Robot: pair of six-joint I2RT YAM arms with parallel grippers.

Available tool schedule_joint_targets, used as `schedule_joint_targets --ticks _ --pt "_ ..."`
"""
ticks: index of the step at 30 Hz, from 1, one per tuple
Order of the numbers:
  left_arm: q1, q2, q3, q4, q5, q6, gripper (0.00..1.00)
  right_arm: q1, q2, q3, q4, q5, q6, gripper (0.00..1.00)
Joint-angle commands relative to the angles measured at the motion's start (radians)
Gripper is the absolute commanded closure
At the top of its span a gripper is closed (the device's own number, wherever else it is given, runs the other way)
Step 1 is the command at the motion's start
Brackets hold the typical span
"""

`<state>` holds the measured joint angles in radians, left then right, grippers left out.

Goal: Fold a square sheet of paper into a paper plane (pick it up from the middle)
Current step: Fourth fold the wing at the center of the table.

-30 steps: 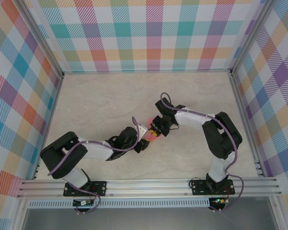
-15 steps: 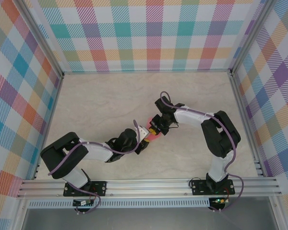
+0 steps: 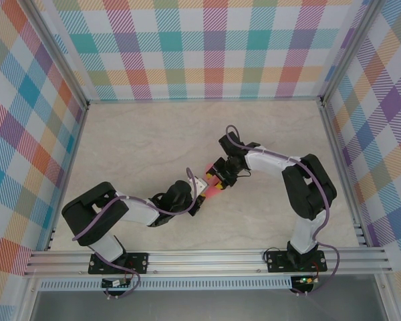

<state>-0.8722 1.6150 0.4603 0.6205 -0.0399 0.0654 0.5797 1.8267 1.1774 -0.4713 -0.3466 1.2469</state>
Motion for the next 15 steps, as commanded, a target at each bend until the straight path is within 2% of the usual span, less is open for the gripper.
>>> schedule_joint_targets --ticks 1,5,9,15 --pt "-0.015 -0.003 -0.023 0.051 -0.009 -0.068 0.9 -0.025 -0.098 -0.029 0.009 0.019 -0.102 0.44" --pt "-0.013 -0.016 -0.035 0.058 -0.018 -0.166 0.9 -0.05 -0.184 -0.116 0.121 0.006 -0.248 0.35" --pt "-0.012 -0.011 -0.034 0.055 -0.011 -0.252 0.91 -0.053 -0.254 -0.191 0.202 -0.002 -0.368 0.34" --pt "0.007 -0.017 -0.009 0.006 0.034 -0.384 0.93 -0.053 -0.292 -0.299 0.311 -0.055 -0.46 0.37"
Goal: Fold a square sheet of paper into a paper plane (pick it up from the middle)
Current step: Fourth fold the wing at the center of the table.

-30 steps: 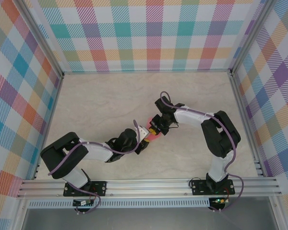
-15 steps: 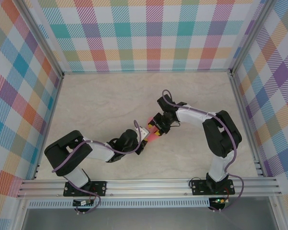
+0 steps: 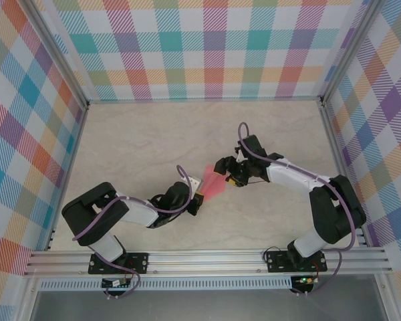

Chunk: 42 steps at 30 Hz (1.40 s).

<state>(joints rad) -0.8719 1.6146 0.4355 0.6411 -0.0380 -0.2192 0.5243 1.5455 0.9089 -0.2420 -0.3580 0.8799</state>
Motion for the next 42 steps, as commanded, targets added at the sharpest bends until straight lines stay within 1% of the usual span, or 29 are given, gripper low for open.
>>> schedule_joint_targets --ticks 1,4,11,16,21,29,42 --pt "0.009 -0.017 0.021 -0.019 0.043 -0.123 0.93 0.002 -0.003 -0.039 0.098 -0.057 -0.098 0.38" --pt "0.018 -0.009 0.025 -0.017 0.071 -0.19 0.94 0.003 0.023 -0.053 0.148 -0.105 -0.114 0.41" --pt "0.036 0.011 0.019 -0.007 0.088 -0.326 0.95 0.006 0.13 -0.019 0.165 -0.142 -0.142 0.45" --pt "0.044 0.021 0.014 0.005 0.093 -0.402 0.95 0.011 0.171 -0.001 0.173 -0.148 -0.155 0.45" --pt "0.054 0.03 0.02 -0.008 0.103 -0.435 0.95 0.02 0.206 0.032 0.157 -0.165 -0.178 0.47" --pt "0.077 0.031 0.028 -0.033 0.13 -0.475 0.95 0.029 0.246 0.068 0.121 -0.15 -0.188 0.48" --pt "0.097 0.051 0.037 -0.036 0.176 -0.515 0.94 0.049 0.313 0.135 0.034 -0.079 -0.188 0.49"
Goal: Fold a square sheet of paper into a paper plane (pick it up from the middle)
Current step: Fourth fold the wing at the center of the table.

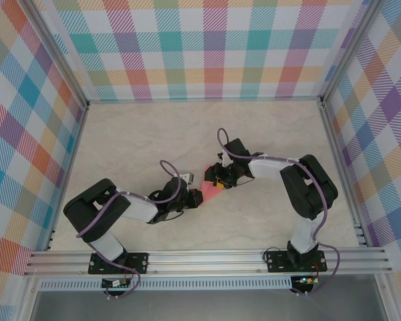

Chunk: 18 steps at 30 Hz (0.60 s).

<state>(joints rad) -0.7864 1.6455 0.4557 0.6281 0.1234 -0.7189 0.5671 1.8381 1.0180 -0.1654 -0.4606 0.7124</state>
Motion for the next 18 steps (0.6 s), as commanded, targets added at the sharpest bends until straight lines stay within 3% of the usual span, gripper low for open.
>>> schedule_joint_targets --ticks 1,12,18 --pt "0.012 0.02 0.018 -0.029 0.013 -0.015 0.94 0.008 0.022 0.028 -0.048 0.035 -0.018 0.5" --pt "0.015 0.02 0.028 -0.065 0.016 -0.017 0.89 0.024 0.065 0.062 -0.127 0.115 -0.004 0.53" --pt "0.02 -0.06 0.044 -0.181 -0.024 -0.011 0.73 0.032 0.095 0.084 -0.178 0.165 0.012 0.53"
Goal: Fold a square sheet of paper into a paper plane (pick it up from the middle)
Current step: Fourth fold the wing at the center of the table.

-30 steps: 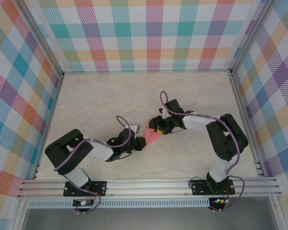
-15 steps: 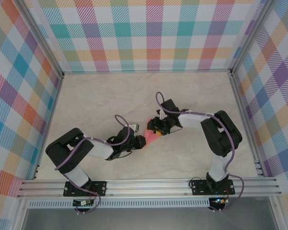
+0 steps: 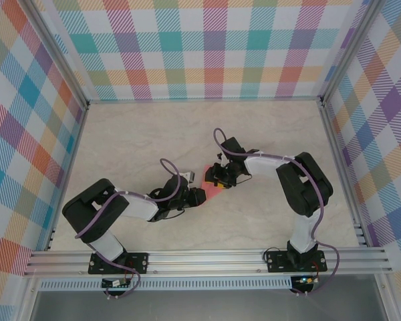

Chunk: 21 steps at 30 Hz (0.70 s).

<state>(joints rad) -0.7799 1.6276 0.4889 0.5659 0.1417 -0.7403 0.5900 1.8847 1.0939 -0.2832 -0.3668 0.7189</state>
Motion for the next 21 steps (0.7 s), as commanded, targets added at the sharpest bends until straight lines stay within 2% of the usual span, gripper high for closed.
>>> schedule_joint_targets --ticks 1,6,12,21 --pt "0.015 -0.064 0.014 -0.151 -0.054 0.012 0.71 0.011 0.053 0.012 -0.072 0.081 0.01 0.53" --pt "0.024 -0.186 0.009 -0.301 -0.139 0.007 0.63 0.018 0.078 0.029 -0.119 0.123 0.019 0.54" --pt "0.034 -0.281 -0.004 -0.344 -0.175 -0.016 0.61 0.028 0.115 0.06 -0.188 0.172 0.031 0.55" --pt "0.048 -0.24 0.011 -0.274 -0.109 -0.028 0.64 0.04 0.148 0.093 -0.251 0.208 0.027 0.55"
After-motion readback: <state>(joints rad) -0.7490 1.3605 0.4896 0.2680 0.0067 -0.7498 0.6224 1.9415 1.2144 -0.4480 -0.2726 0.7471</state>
